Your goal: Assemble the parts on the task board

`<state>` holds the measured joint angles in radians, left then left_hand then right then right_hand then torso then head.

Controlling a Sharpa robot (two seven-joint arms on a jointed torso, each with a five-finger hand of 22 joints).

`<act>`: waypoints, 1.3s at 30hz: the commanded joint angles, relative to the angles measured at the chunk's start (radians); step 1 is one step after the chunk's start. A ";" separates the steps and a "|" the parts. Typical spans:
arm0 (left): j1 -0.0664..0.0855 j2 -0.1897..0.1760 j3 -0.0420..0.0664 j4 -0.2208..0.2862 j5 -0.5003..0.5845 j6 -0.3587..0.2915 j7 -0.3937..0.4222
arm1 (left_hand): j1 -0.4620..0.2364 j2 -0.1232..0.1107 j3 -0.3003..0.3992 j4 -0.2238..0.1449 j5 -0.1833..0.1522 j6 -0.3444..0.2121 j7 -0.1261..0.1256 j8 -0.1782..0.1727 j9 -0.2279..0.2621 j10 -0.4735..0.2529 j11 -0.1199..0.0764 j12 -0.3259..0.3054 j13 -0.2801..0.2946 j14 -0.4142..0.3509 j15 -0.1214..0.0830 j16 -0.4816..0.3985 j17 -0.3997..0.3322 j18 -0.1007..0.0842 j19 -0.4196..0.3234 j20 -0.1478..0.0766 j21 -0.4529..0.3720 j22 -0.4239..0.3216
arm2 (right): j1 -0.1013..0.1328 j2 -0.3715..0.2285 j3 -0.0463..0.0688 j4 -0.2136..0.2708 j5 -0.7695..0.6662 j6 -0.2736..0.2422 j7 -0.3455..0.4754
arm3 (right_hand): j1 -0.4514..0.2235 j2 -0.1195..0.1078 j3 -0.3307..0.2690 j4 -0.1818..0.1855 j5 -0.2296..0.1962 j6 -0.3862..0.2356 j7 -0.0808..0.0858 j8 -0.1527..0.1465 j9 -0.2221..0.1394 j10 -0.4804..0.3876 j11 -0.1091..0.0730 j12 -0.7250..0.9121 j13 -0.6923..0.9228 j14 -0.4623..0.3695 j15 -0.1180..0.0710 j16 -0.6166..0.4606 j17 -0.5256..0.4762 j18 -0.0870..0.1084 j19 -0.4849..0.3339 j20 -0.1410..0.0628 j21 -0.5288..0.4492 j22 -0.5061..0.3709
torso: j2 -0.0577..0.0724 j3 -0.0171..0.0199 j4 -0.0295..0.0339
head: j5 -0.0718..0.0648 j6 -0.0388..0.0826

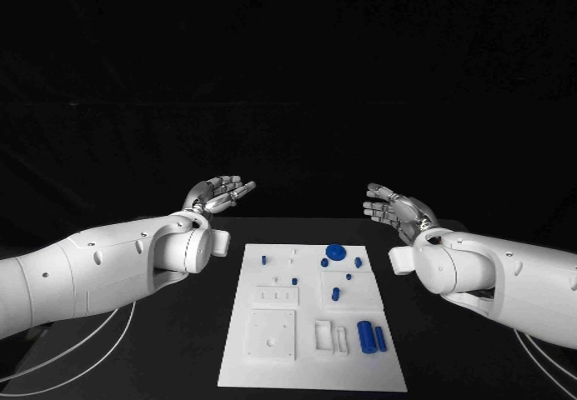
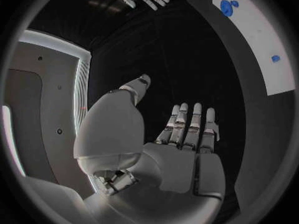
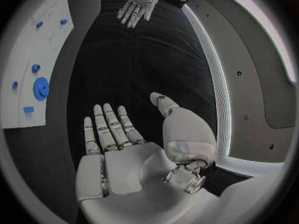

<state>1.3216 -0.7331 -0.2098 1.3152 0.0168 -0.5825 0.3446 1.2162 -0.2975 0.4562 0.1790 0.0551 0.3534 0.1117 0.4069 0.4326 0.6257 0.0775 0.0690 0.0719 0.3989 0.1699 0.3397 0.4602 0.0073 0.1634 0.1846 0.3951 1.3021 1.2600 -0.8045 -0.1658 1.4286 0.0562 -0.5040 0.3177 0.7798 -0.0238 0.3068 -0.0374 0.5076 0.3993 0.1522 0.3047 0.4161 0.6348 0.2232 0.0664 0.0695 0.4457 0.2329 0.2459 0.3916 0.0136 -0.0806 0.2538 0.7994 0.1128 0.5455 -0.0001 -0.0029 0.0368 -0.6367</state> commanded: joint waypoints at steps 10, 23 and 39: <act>0.003 0.006 -0.001 -0.016 0.010 0.121 -0.051 | 0.022 0.000 0.018 0.010 0.004 0.018 0.021 0.010 0.008 0.035 0.018 0.013 0.006 0.041 0.010 0.023 0.013 -0.006 0.020 0.000 0.020 0.029 | 0.041 0.002 -0.029 -0.092 -0.096 0.167 -0.113 | 0.117 0.001 0.024 -0.168 -0.053 0.030 0.098 0.028 0.003 0.056 0.020 0.011 0.004 0.047 0.023 0.037 0.013 -0.011 0.010 -0.003 0.132 0.015 | 0.000 -0.0004 -0.0004 | -0.001 -0.006; 0.003 -0.022 -0.002 0.003 -0.044 0.224 -0.064 | 0.112 0.118 -0.037 -0.110 0.025 0.315 0.091 0.074 0.006 0.423 0.061 0.158 0.066 0.445 -0.028 0.176 0.045 0.089 0.395 -0.096 0.128 -0.024 | 0.041 0.033 -0.027 -0.206 -0.539 0.153 -0.128 | 0.327 -0.038 0.238 -0.257 -0.120 0.305 0.064 0.125 0.014 0.382 -0.054 0.119 0.055 0.411 -0.072 0.191 0.076 0.138 0.342 -0.030 0.367 0.032 | 0.003 -0.0003 -0.0016 | 0.007 -0.009; 0.032 -0.113 -0.001 0.139 -0.143 0.329 -0.063 | 0.006 0.174 -0.010 -0.345 0.066 0.488 0.043 0.010 -0.012 0.649 -0.017 0.149 0.149 0.722 -0.199 0.431 0.203 0.112 0.696 -0.224 0.294 -0.010 | 0.087 0.088 -0.006 -0.237 -1.204 0.247 -0.173 | 0.375 -0.072 0.260 -0.255 -0.170 0.456 0.011 0.119 0.010 0.563 -0.139 0.107 0.085 0.861 -0.259 0.452 0.311 0.248 0.891 -0.140 0.522 0.076 | 0.051 0.0061 0.0042 | 0.006 0.020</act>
<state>1.3501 -0.8429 -0.2119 1.4412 -0.0917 -0.3057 0.2719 1.2260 -0.1241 0.4465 -0.1617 0.1191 0.8395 0.1479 0.4177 0.4210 1.2771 0.0607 0.2198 0.2204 1.1251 -0.0316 0.7705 0.6624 0.1239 0.8614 -0.0326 0.6885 1.2941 1.3430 -0.7186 -0.1725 1.1893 -0.9429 -0.3058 0.1652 1.1489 -0.0955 0.5709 -0.2934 0.3408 0.8502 0.1621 0.4294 0.4264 1.1929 0.0832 0.1778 0.1530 1.3020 -0.0238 0.6920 0.6971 0.2464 0.8020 0.1189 1.3169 0.1854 0.5816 0.0039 -0.0007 0.0435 -0.6233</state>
